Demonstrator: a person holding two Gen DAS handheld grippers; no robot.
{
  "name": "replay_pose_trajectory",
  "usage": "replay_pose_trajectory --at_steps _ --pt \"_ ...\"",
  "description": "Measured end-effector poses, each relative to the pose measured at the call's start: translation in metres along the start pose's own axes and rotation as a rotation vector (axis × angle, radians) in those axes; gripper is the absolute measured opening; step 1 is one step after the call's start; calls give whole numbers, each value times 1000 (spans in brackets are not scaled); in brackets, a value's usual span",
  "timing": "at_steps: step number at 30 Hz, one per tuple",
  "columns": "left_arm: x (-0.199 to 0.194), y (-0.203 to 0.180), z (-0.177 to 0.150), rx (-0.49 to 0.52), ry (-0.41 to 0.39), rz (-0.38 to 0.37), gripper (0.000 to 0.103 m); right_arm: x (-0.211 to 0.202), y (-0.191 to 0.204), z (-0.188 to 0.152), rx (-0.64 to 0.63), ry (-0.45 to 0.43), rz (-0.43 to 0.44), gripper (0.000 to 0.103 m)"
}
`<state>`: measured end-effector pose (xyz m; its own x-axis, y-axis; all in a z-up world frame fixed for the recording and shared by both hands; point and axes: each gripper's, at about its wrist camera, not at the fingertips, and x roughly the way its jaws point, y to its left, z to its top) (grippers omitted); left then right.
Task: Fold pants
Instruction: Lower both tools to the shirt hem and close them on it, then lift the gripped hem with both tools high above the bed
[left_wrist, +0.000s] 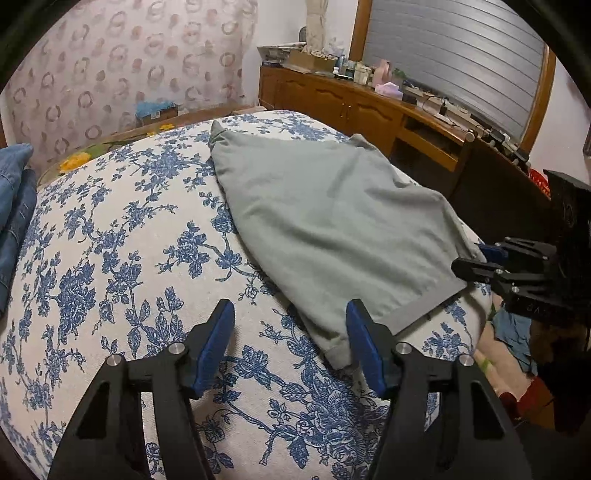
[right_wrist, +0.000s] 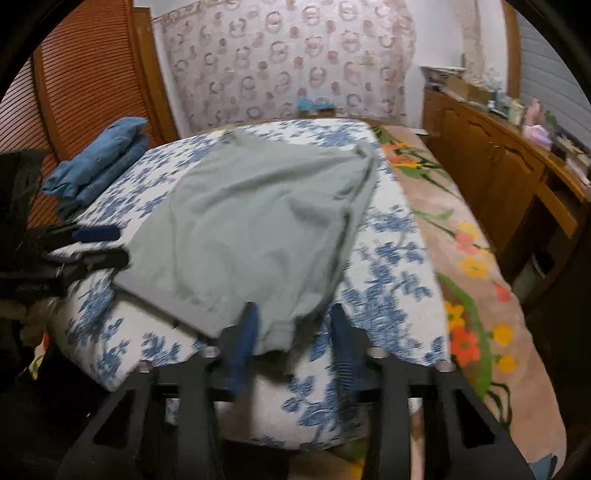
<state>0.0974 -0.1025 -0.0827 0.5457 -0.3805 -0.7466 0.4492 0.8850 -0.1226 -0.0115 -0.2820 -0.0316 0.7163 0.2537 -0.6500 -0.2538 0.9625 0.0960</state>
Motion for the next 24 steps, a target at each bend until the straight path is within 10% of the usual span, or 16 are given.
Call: replay_pose_trajectory --at_steps 19,24 --pt "7 -14 -5 17 40 -105 43 1 4 -2 7 -10 39 17" --pt "9 -16 -3 20 44 -159 9 2 3 -3 23 -16 50 14"
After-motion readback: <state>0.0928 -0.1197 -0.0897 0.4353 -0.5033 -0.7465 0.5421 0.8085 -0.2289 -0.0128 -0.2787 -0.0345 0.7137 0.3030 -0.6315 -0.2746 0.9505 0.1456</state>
